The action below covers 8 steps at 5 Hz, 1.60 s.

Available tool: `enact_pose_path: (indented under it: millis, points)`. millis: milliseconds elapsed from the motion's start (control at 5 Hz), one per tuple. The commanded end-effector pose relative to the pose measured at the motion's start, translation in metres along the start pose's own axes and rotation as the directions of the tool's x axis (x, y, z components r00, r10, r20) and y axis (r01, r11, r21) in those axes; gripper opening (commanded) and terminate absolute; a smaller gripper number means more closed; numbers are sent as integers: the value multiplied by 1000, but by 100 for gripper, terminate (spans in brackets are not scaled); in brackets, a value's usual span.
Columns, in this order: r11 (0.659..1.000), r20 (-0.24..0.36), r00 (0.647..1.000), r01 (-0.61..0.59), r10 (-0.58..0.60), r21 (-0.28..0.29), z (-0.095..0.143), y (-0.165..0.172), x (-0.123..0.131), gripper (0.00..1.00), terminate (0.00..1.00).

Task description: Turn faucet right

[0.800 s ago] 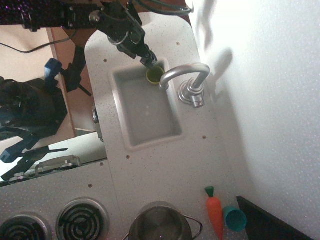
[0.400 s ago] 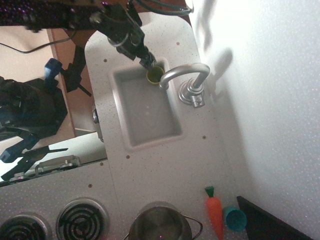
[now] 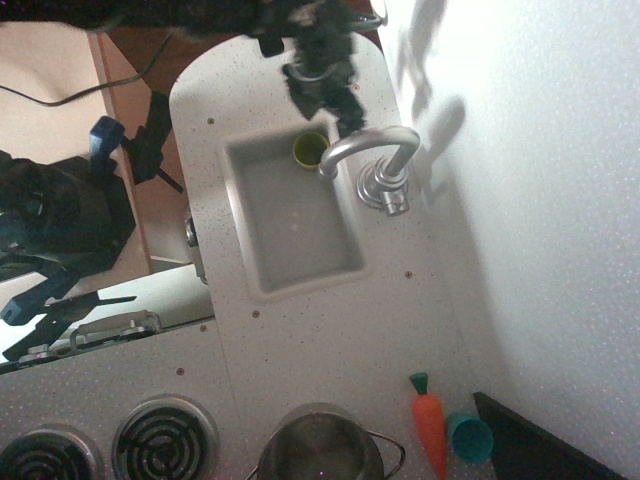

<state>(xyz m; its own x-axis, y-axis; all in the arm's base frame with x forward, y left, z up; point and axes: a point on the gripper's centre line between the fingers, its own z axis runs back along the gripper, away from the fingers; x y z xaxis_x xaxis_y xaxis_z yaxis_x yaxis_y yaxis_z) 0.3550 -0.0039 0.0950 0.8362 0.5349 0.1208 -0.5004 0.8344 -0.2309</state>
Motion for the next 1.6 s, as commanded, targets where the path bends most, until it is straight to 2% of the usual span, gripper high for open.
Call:
enact_pose_path:
  millis: [0, 200, 400, 600, 1000, 1200, 1400]
  points:
    - [1000, 9, 1000, 15, -15, -25, 14, -10, -3, 100, 0]
    - [988, -78, 991, 103, -112, -114, 28, -20, -45, 100, 0]
    - [943, -36, 972, 217, -234, -253, 35, -53, -75, 100, 0]
    - [919, -17, 960, 261, -278, -295, 33, -73, -80, 100, 0]
    - [903, -21, 942, 314, -335, -295, 26, -87, -106, 100, 0]
    - [898, 42, 930, 364, -365, -249, 26, -91, -125, 100, 0]
    - [957, -169, 983, 23, -75, -288, 32, -77, -111, 100, 0]
